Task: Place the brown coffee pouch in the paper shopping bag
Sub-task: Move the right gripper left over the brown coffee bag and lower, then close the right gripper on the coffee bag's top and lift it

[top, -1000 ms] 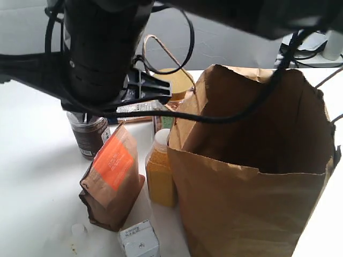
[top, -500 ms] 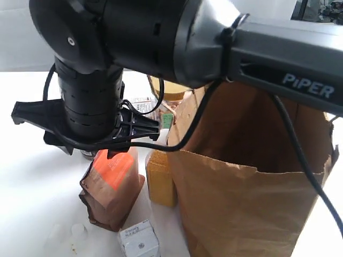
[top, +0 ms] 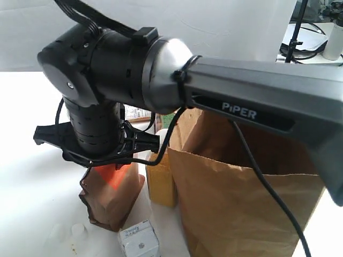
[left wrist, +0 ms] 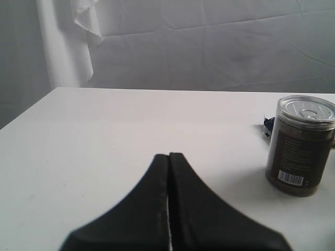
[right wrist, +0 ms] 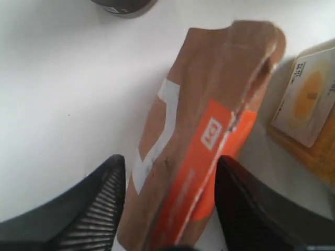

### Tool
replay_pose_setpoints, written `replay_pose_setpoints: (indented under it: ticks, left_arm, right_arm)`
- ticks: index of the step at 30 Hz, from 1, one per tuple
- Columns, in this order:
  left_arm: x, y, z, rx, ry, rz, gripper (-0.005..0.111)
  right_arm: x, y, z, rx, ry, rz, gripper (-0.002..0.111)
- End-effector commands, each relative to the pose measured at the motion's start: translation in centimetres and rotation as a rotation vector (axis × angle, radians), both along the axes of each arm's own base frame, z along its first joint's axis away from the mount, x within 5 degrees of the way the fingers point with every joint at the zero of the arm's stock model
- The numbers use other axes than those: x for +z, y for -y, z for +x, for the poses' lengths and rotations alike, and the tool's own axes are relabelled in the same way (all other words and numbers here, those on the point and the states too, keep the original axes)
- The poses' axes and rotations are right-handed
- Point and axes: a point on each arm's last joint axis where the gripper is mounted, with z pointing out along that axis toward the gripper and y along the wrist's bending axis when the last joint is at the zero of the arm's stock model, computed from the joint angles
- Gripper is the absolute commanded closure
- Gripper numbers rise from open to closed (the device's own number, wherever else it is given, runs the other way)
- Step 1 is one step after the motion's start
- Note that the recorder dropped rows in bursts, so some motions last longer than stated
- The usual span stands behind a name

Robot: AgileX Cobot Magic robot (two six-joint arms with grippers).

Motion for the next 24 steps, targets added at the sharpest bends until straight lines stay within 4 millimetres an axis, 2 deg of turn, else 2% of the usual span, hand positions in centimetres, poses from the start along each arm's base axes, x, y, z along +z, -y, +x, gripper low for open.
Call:
replay_pose_setpoints:
  ticks: [1, 3, 4, 5, 6, 7, 10, 12, 16, 24]
  left_arm:
    - [-0.1, 0.0, 0.0, 0.004, 0.004, 0.001, 0.107]
    - [-0.1, 0.0, 0.0, 0.004, 0.004, 0.001, 0.107]
    - [-0.1, 0.0, 0.0, 0.004, 0.004, 0.001, 0.107]
    - [-0.1, 0.0, 0.0, 0.004, 0.004, 0.001, 0.107]
    - [-0.1, 0.0, 0.0, 0.004, 0.004, 0.001, 0.107]
    - [-0.1, 0.0, 0.0, 0.004, 0.004, 0.001, 0.107]
    - [-0.1, 0.0, 0.0, 0.004, 0.004, 0.001, 0.107]
    - [-0.1, 0.0, 0.0, 0.004, 0.004, 0.001, 0.107]
    - [-0.1, 0.0, 0.0, 0.004, 0.004, 0.001, 0.107]
    - [-0.1, 0.0, 0.0, 0.004, 0.004, 0.001, 0.107]
  right_arm:
    - [-1.2, -0.7, 0.7, -0.004, 0.022, 0.026, 0.06]
    - [-2.0, -0.9, 0.8, -0.005, 0.015, 0.01, 0.067]
    - [-2.5, -0.9, 0.7, -0.008, -0.002, -0.002, 0.08]
    - [-2.7, -0.9, 0.6, -0.01, -0.01, -0.013, 0.087]
    - [-2.8, -0.8, 0.5, -0.015, -0.028, -0.02, 0.101]
    - [-2.8, -0.8, 0.4, -0.015, -0.033, -0.024, 0.107]
    - [-2.0, -0.5, 0.3, -0.01, -0.025, -0.025, 0.108]
    - [-0.1, 0.0, 0.4, 0.001, 0.029, -0.004, 0.108]
    - [5.3, 0.9, -0.9, 0.041, 0.093, 0.144, 0.108]
    - [13.0, 3.7, -3.2, 0.13, 0.181, 0.333, 0.108]
